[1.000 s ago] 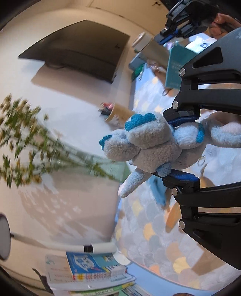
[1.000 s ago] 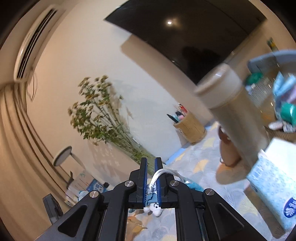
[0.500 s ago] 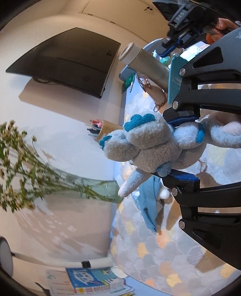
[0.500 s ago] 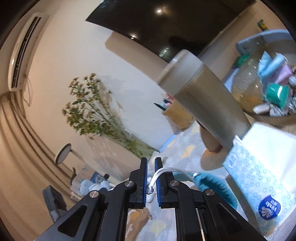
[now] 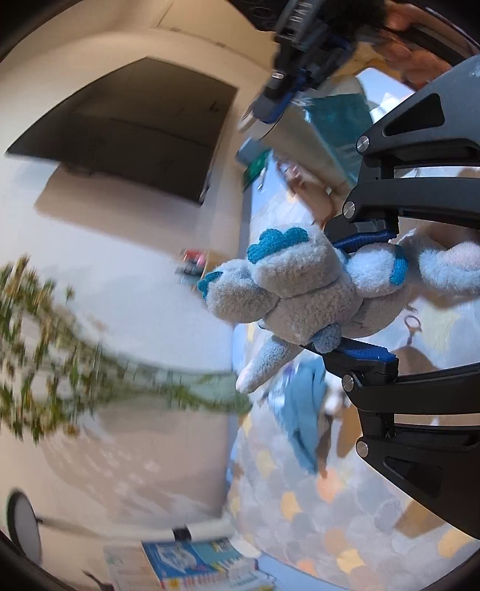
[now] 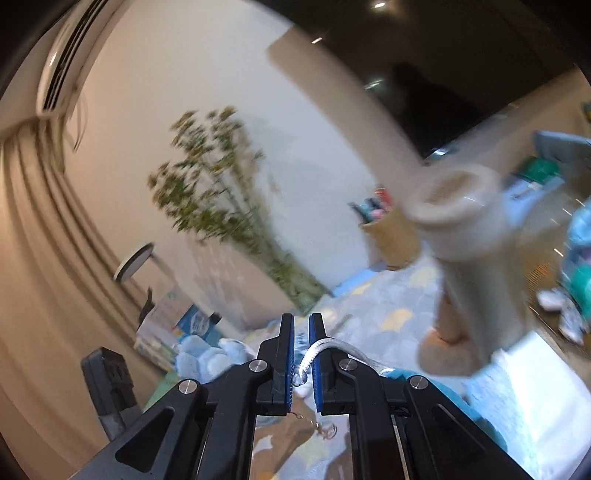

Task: Organize soft objects
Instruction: 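Carry the grey plush and teal pouch to the glass bowl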

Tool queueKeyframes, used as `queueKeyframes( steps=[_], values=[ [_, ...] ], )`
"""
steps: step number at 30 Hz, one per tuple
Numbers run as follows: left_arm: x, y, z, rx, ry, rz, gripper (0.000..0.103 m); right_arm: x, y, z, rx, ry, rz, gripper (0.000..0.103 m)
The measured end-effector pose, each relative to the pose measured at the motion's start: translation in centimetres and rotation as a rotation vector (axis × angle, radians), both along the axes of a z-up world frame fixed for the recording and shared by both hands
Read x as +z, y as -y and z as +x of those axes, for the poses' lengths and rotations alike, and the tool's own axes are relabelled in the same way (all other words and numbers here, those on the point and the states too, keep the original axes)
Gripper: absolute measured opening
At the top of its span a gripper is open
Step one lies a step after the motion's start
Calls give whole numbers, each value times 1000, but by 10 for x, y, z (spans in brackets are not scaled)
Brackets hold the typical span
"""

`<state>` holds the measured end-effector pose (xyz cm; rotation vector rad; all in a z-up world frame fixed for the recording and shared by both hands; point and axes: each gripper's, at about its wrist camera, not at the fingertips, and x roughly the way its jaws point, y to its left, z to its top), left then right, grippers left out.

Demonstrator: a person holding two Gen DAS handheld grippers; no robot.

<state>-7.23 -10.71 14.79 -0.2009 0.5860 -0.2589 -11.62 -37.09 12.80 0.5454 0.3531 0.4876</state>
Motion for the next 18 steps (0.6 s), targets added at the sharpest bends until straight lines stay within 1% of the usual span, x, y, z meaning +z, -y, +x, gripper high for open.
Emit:
queueKeyframes(
  steps=[4,6,7,8,9,10,11,13,15,16,18],
  values=[
    [4,-36,1,93,16,-5,38,32,-37,32,98,22,-86,8],
    [4,-54,0,134,17,-8,38,37,-59,45,161,11,-139,9],
    [4,-60,1,149,16,-8,38,32,-72,50,205,-24,-173,16],
    [2,-68,1,165,16,-7,38,24,-82,54,236,-61,-199,41],
    [1,-74,2,175,15,-8,38,3,-96,57,269,-124,-237,62],
    [-1,-79,2,182,12,-10,38,-13,-104,58,281,-165,-264,97],
    [-2,-84,3,187,9,-16,38,-32,-110,57,284,-206,-295,103],
    [-6,-92,8,192,-4,-38,38,-73,-117,52,268,-300,-372,103],
    [-8,-96,12,195,-4,-46,38,-101,-115,50,264,-411,-425,103],
    [-9,-97,12,198,-1,-43,38,-111,-110,48,252,-457,-440,103],
    [-12,-98,13,195,-2,-42,38,-115,-99,46,210,-481,-484,103]
  ],
)
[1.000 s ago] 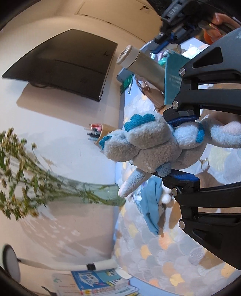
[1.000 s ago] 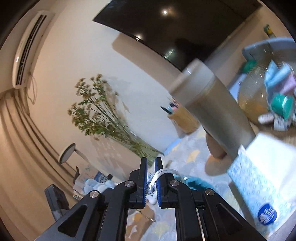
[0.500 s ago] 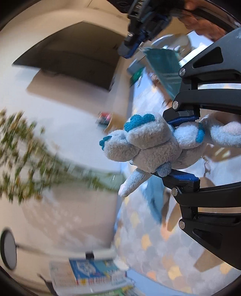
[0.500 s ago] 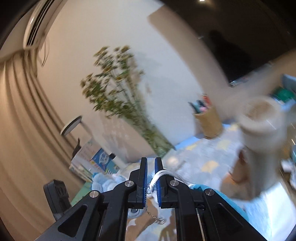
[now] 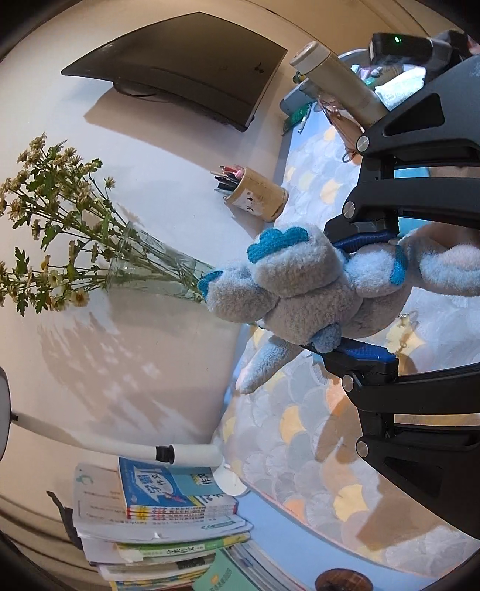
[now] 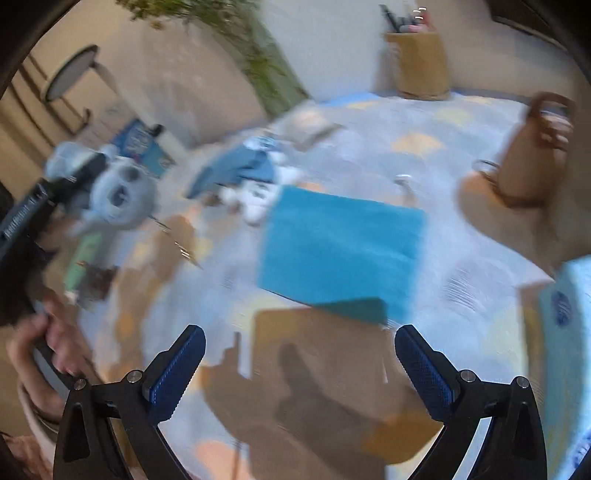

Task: Organize soft objects
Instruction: 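Carry the grey plush and teal pouch to the glass bowl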

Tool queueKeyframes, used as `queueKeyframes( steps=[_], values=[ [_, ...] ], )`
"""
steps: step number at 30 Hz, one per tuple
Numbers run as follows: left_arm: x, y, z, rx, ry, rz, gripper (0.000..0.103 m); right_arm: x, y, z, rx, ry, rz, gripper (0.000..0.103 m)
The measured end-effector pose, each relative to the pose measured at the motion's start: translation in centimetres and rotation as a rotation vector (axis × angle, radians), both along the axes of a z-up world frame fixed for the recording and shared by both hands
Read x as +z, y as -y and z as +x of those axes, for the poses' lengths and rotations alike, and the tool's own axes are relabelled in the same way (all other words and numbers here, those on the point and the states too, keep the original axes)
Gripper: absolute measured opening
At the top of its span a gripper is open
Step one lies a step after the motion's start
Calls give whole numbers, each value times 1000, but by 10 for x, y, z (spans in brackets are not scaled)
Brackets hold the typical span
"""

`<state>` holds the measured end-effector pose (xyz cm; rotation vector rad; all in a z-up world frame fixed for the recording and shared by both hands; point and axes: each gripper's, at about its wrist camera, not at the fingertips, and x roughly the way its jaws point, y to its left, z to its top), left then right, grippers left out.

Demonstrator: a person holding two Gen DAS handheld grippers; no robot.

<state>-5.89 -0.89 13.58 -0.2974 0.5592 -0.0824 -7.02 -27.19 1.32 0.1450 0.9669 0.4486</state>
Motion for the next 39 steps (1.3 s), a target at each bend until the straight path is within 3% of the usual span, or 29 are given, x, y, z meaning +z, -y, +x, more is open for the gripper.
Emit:
queueKeyframes(
  steps=[6,10,12,13,14,16,17,19,26,34,39],
  values=[
    [-12,-1,5,-31,-23,-33,38,9,21,21,-103,66,-63,103],
    [-12,0,3,-54,-18,-32,38,-15,2,64,-95,-8,-83,103],
    [-10,-1,3,-56,-17,-29,38,-16,-14,75,-94,44,-136,102],
    [-10,-1,3,-61,-17,-27,38,-15,-21,76,-73,51,-146,90],
    [-9,-1,3,-64,-15,-24,38,-14,-28,76,-47,53,-157,65],
    [-7,1,2,-65,-6,-10,38,-12,-45,69,-29,96,-268,36],
    [-6,2,1,-66,-2,-4,38,-12,-51,62,3,119,-283,25],
    [-5,7,0,-66,-3,17,38,-11,-50,50,22,134,-263,18],
    [4,40,-9,-119,-7,72,38,24,-3,12,-91,235,-116,14],
    [0,119,-30,-289,-30,76,38,61,82,-46,-232,264,116,14],
    [3,183,-39,-452,-44,46,38,69,148,-83,-378,301,170,14]
  ],
)
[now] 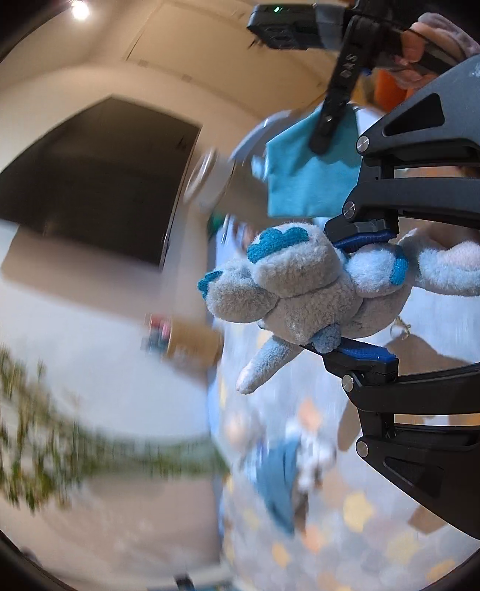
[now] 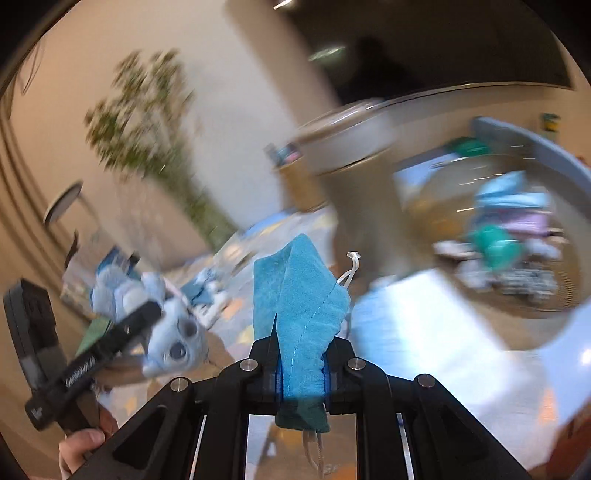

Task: Organize soft objects
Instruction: 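Carry the grey plush and teal pouch to the glass bowl, then open both tools to drop the items into the glass bowl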

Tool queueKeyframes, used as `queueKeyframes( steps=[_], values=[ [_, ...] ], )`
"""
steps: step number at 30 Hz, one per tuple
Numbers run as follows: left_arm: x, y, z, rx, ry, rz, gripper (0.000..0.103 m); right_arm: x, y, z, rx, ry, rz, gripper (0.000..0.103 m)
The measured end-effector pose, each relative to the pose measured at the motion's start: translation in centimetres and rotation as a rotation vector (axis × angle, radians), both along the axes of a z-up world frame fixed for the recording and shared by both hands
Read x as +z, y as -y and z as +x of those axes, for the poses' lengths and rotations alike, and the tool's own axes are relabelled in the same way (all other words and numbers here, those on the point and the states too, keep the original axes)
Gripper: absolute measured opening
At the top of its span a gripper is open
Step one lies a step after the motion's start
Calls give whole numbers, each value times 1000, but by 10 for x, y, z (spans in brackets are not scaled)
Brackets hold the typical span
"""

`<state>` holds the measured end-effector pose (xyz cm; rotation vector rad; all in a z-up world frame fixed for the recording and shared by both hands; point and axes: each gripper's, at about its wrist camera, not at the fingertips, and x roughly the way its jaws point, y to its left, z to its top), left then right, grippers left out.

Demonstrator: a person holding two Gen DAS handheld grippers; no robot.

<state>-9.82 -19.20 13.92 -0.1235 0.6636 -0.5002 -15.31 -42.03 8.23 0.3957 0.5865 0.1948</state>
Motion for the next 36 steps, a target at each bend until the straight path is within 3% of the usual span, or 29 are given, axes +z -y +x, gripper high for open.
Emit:
queueKeyframes(
  steps=[7,12,16,19,21,22,23,24,26,36],
  values=[
    [26,99,-5,-234,30,-38,38,14,100,-30,-225,15,42,14],
    [44,164,-1,-371,65,-65,38,30,156,-23,-330,25,69,14],
    [45,203,10,-403,77,-81,40,43,188,-4,-375,20,88,14],
    [33,230,22,-400,61,-5,48,50,200,14,-392,5,86,15],
    [20,243,33,-402,-14,59,48,48,203,32,-393,-56,44,33],
    [16,244,35,-405,-36,67,48,45,204,44,-390,-118,7,64],
    [14,244,35,-403,-41,69,54,42,203,54,-391,-175,-30,86],
    [14,241,34,-393,-26,76,76,39,204,56,-394,-190,-46,88],
    [17,235,30,-352,28,93,93,36,204,56,-388,-187,-42,88],
    [26,210,18,-360,38,111,94,33,194,42,-400,-172,37,88]
  ],
)
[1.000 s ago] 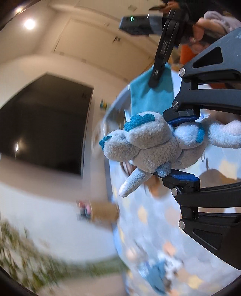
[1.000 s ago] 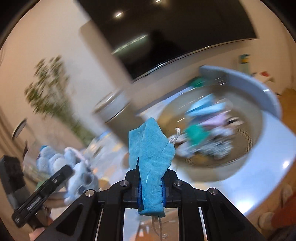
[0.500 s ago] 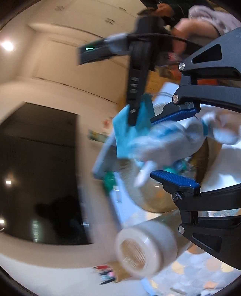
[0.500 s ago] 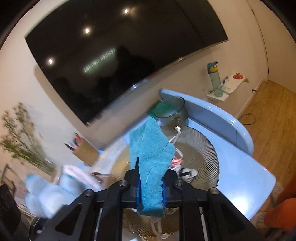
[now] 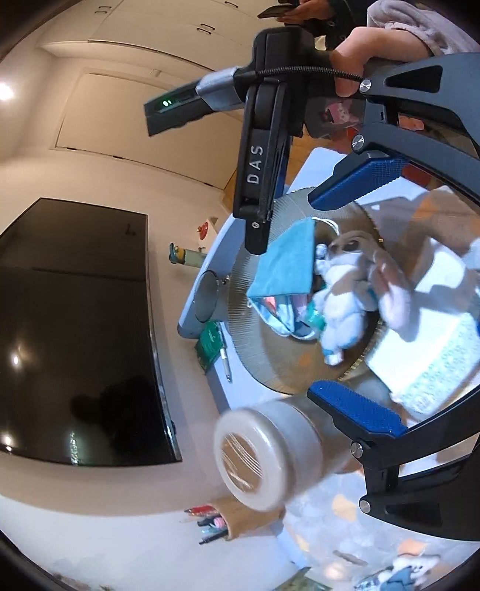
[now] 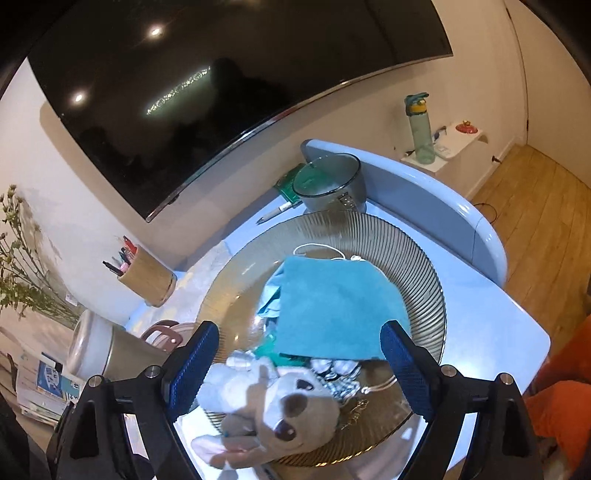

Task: Organize soft objects
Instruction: 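Open both tools to drop the items into the glass bowl, then move both open tools back toward the pile on the bed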

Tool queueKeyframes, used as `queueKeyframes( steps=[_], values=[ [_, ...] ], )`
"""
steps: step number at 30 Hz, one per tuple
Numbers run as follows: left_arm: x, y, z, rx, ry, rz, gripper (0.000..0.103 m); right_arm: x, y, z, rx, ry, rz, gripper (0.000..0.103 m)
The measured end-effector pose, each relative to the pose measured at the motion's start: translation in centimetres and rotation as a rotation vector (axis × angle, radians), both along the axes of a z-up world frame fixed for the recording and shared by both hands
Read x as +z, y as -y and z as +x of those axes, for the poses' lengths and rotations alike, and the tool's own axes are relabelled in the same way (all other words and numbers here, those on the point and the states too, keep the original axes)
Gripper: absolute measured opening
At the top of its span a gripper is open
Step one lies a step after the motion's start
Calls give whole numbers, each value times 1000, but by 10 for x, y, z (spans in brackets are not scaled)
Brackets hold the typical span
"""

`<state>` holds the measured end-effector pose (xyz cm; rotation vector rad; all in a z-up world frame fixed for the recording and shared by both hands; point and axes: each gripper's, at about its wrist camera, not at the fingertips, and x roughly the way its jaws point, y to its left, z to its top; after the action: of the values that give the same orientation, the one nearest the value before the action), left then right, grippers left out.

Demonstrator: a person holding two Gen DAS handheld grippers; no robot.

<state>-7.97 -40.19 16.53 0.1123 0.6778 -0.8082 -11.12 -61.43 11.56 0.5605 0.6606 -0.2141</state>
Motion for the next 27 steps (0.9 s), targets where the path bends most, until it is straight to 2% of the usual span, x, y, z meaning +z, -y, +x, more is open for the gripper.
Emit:
queueKeyframes(
  steps=[4,8,12,15,17,19,21,23,27],
  values=[
    [-9,-24,-1,9,-9,27,94,7,-28,-12,0,16,-34,88],
    [-22,-66,1,28,-45,50,95,5,-64,-20,-6,33,-68,88],
    [-34,-129,18,119,-46,86,95,-2,-108,-29,-4,81,-72,88],
    [-40,-178,39,191,-40,128,95,-3,-152,-32,45,129,-55,89],
    [-45,-210,55,240,-34,163,95,-1,-188,-29,101,173,-60,96],
    [-53,-250,77,303,-37,186,95,-1,-222,-21,162,210,-70,103],
    [-60,-294,100,361,-55,172,95,-3,-260,-2,248,236,-77,103],
    [-70,-326,117,379,-67,157,95,-7,-290,19,313,224,-80,103],
    [-88,-370,144,375,-30,205,95,-23,-345,84,418,205,-62,103]
  ],
)
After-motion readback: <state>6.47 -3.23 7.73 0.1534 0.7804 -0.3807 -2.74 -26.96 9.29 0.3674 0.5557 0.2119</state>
